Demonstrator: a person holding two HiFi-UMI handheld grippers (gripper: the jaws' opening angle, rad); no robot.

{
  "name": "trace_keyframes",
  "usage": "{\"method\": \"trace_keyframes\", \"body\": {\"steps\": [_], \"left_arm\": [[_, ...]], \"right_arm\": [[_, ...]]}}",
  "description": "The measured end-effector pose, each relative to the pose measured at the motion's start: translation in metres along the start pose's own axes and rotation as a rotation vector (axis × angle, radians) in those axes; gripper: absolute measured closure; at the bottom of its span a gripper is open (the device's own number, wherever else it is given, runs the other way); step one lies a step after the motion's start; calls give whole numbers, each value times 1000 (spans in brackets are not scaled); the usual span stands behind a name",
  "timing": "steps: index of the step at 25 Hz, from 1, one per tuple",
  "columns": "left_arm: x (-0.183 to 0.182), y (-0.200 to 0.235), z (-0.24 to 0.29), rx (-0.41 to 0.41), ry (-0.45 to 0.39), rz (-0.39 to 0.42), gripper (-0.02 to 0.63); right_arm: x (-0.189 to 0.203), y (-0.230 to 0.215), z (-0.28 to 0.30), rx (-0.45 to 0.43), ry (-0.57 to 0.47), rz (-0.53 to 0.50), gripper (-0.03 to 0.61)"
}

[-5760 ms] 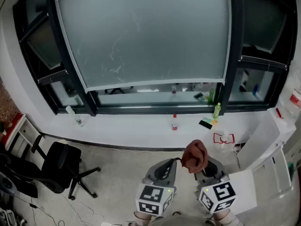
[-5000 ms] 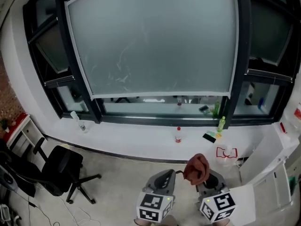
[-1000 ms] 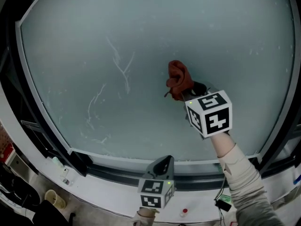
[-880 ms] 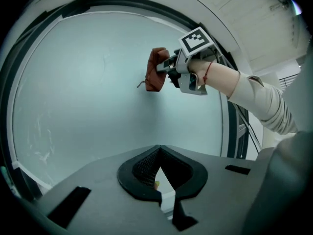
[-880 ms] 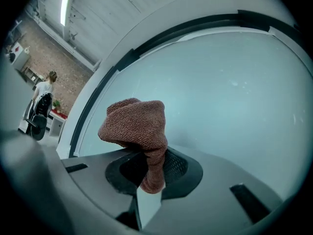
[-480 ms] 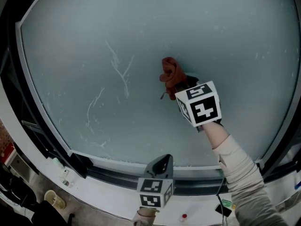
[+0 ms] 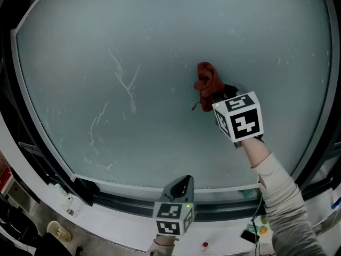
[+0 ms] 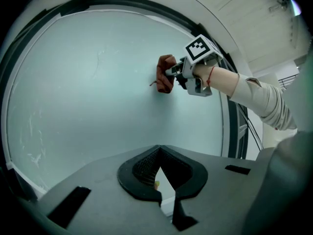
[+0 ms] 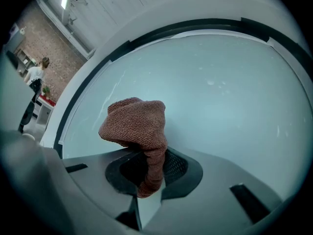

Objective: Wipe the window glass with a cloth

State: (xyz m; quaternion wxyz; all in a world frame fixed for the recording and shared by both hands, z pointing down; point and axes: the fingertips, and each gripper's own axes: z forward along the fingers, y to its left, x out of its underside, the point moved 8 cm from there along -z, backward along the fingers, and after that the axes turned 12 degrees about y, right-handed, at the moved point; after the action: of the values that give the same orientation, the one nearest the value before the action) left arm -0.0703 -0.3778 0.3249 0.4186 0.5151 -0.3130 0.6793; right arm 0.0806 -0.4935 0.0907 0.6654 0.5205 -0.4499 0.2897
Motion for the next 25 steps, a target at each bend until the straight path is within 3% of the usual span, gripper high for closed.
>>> {"method": "trace_keyframes", "body": {"steps": [12, 25], "left_arm": [[3, -20, 7, 38, 11, 24, 609], [-1, -24, 9, 62, 25, 30, 609]], "right_arm": [[56, -102, -52, 218, 110, -4, 531], [108, -190, -93, 424, 225, 79, 531]]}}
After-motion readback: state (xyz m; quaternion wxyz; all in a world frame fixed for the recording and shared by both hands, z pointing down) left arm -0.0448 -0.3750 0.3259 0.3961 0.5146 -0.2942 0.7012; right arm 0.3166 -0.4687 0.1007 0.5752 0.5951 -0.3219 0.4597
